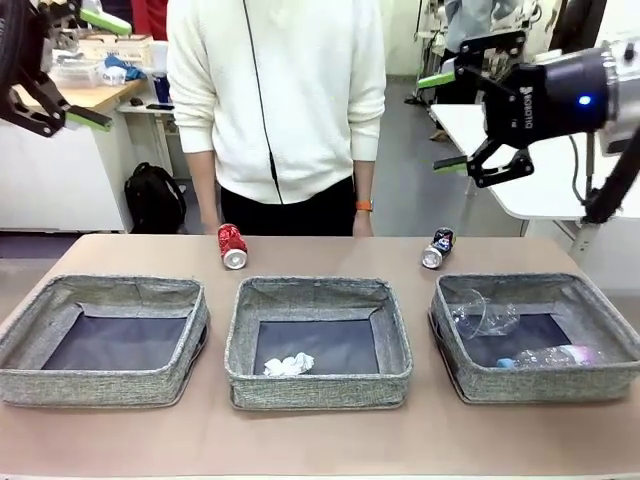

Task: Sort the waste into the appropriate baskets.
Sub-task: Place the picked waste into the Fabric basket indicated by the person.

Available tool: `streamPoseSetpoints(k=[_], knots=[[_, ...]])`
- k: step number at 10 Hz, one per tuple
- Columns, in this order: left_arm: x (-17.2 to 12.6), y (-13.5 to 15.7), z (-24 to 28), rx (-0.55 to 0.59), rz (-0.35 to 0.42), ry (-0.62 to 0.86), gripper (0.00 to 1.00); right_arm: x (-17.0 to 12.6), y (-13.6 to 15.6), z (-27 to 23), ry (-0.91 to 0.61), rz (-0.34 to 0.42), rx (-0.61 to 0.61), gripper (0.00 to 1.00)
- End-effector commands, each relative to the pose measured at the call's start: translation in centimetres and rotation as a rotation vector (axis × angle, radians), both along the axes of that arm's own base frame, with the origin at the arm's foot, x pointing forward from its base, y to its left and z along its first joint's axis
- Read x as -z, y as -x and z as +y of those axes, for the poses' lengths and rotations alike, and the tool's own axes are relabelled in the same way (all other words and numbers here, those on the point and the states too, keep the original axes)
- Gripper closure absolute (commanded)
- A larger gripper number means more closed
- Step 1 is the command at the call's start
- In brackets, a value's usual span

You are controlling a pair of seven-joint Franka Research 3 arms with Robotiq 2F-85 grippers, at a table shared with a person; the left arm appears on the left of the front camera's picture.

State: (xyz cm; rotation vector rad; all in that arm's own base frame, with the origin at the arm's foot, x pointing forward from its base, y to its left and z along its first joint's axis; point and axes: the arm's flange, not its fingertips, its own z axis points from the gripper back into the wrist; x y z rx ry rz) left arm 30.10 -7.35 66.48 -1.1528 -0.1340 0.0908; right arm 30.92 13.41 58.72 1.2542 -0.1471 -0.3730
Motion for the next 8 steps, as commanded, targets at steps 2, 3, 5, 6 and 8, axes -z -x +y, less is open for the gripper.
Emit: streamPoseSetpoints(k=[2, 3, 5, 6, 8], knots=[[-0.06, 0.05, 0.03, 0.01, -0.012, 0.017, 0.0, -1.29, -1.0, 1.0, 0.04, 0.014, -0.022, 0.0], [-0.06, 0.05, 0.03, 0.01, -0.012, 0.017, 0.0, -1.29, -1.0, 1.0, 0.04, 0.014, -0.022, 0.0], [-0.06, 0.05, 0.03, 0.01, -0.012, 0.017, 0.0, -1.29, -1.0, 1.0, 0.04, 0.014, -0.022, 0.0], [-0.06, 0.05, 0.03, 0.01, -0.012, 0.017, 0.0, -1.29, -1.0, 1.0, 0.04, 0.014, -0.022, 0.0], [-0.06, 0.05, 0.03, 0.01, -0.012, 0.017, 0.0, -1.29, -1.0, 1.0, 0.04, 0.014, -0.022, 0.0]])
